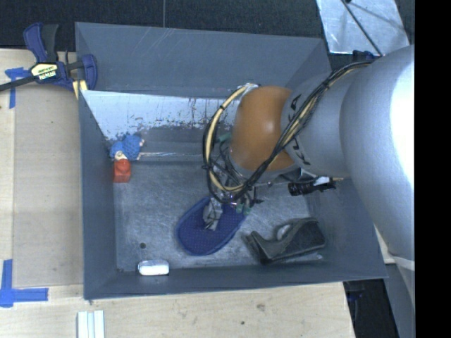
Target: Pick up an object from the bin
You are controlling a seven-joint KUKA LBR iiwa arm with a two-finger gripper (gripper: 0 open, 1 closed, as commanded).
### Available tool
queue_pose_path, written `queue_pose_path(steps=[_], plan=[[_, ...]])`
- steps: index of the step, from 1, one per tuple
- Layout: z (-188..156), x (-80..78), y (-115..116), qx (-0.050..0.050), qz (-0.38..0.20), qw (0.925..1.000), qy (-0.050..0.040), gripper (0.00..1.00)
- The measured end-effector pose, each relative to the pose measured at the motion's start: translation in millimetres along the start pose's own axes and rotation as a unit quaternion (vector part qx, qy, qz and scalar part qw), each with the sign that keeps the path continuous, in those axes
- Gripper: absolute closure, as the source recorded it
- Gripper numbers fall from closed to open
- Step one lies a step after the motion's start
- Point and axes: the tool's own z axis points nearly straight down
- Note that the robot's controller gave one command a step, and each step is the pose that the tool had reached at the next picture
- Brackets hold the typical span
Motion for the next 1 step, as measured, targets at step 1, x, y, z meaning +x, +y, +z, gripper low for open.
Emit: queue_pose_path(steps=[1], plan=[[-1.7, -2.2, 0.0, 0.000, 0.000, 1.0000, -0.0039, 1.00]])
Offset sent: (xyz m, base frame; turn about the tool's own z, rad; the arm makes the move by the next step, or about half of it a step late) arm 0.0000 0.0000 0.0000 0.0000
